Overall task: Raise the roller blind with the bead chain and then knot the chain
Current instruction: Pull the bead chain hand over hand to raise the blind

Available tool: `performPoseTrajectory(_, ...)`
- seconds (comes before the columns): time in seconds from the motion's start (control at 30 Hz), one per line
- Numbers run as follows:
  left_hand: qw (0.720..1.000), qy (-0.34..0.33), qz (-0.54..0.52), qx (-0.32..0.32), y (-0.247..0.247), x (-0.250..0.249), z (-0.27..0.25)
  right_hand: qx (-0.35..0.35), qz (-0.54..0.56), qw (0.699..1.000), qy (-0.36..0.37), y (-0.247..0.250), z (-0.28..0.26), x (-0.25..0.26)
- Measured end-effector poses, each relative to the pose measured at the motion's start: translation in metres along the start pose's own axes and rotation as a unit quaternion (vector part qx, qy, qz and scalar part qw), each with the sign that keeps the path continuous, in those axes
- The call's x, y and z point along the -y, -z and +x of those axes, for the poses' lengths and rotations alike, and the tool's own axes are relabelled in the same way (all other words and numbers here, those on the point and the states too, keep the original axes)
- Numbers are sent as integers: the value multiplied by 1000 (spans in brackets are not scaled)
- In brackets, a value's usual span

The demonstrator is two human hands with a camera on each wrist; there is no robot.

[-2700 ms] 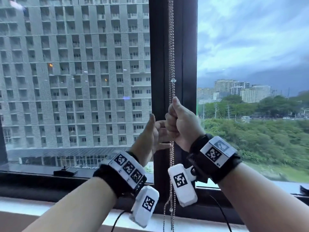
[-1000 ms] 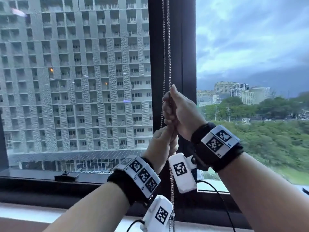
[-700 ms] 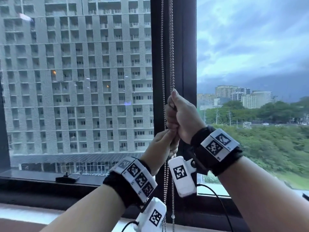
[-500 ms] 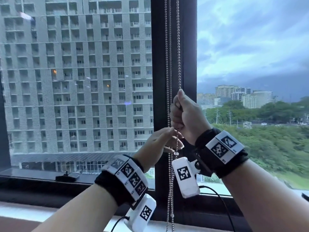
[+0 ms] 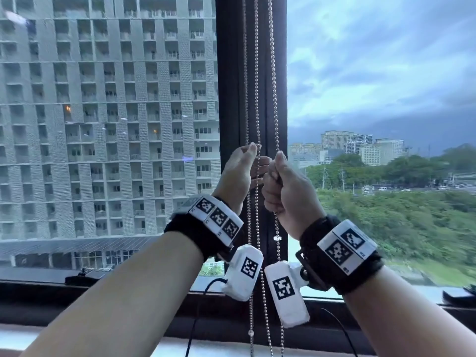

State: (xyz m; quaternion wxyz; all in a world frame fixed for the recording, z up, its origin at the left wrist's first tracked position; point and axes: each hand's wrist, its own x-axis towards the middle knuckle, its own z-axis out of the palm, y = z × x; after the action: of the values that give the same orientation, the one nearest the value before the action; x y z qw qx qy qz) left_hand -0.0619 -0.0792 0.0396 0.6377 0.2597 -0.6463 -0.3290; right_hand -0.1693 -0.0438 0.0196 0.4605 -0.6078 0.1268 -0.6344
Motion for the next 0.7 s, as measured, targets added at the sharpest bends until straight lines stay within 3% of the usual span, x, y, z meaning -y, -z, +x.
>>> performPoseTrajectory(0.17,995,29,-85,44,-17,-4,-2,-9,7,1000,-9,8,0,-2)
performPoseTrajectory(0.47,990,17,-41,132,-17,1,-17,-11,-2,998,-67,24,-9,-30)
performPoseTrajectory(0.7,991,3,-41,125,-7,6,-19,-27,-56,993,-100,25,-11,-37)
